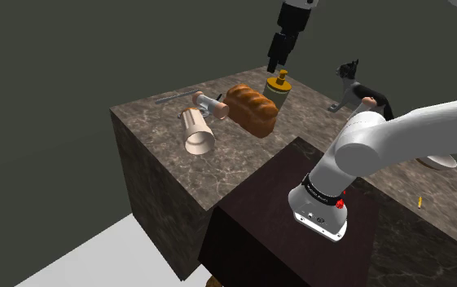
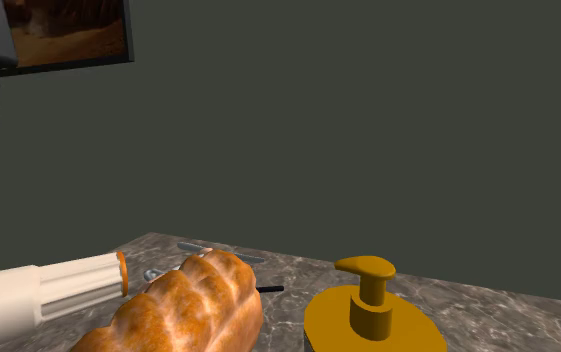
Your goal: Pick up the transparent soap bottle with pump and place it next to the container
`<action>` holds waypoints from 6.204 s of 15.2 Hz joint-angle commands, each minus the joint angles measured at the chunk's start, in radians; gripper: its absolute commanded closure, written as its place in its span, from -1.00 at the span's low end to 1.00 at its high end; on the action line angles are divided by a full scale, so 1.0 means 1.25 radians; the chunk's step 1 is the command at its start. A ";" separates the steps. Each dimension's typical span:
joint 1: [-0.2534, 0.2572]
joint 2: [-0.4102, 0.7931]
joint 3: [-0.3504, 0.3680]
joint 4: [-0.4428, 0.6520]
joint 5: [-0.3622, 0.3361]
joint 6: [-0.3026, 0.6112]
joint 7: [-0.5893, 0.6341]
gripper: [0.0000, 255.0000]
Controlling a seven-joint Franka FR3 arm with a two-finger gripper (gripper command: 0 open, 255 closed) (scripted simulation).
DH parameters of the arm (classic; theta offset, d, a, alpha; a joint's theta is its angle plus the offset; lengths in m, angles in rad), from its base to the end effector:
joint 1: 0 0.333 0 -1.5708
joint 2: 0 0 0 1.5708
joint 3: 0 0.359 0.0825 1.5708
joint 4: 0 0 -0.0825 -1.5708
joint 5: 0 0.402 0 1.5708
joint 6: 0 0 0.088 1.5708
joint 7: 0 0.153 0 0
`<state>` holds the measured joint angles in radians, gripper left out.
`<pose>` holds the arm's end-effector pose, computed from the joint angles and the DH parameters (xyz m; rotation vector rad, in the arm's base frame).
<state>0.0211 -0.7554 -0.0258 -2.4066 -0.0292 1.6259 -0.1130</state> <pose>0.3054 -0.0074 0.5456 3.1259 0.1839 -0.0408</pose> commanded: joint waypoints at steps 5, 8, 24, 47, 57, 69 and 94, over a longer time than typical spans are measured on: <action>-0.025 0.030 -0.072 -0.007 -0.044 0.044 -0.082 -1.00; -0.042 0.065 -0.126 -0.002 -0.072 0.079 -0.143 -1.00; -0.074 0.404 -0.410 0.182 -0.071 0.255 -0.494 -1.00; -0.097 0.643 -0.497 0.276 0.075 0.362 -0.691 1.00; -0.097 0.638 -0.497 0.282 0.071 0.352 -0.688 1.00; -0.092 0.594 -0.495 0.372 0.040 0.229 -0.663 1.00; -0.094 0.603 -0.496 0.650 0.044 -0.043 -0.661 1.00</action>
<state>-0.0951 -0.0010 -0.6455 -1.6089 0.0264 1.5877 -0.9384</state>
